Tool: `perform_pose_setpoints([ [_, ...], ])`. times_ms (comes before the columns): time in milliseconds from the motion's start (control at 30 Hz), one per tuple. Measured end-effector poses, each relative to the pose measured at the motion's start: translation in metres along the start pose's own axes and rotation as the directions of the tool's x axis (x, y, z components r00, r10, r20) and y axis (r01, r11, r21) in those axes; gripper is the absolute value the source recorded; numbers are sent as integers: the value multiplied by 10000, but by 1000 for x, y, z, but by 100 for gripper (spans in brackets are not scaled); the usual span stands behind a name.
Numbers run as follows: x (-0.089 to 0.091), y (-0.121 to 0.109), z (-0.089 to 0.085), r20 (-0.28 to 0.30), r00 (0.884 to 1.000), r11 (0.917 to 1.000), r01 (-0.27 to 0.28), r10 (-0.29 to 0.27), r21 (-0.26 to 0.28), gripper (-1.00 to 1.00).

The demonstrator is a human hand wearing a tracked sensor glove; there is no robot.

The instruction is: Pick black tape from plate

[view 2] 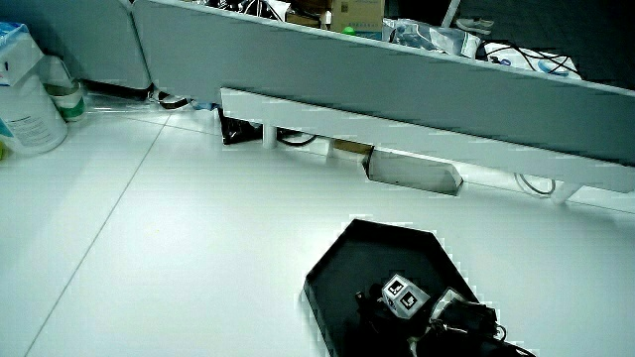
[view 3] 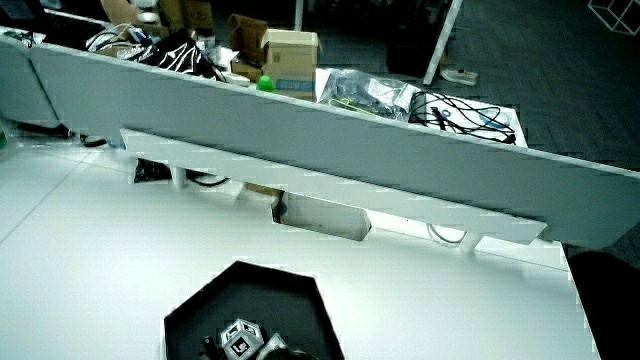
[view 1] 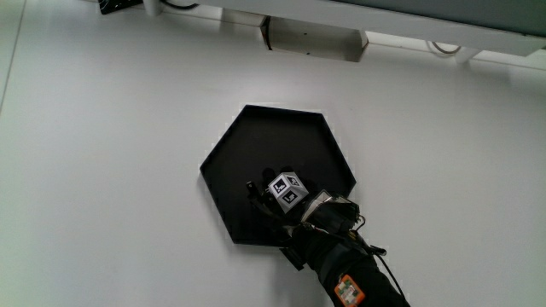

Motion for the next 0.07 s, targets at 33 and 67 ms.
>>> perform_pose_setpoints([
  [33, 4, -3, 4, -113, 9999, 9997, 38, -35, 225, 100],
  [67, 8, -7, 9, -135, 9997, 9985, 200, -193, 508, 100],
])
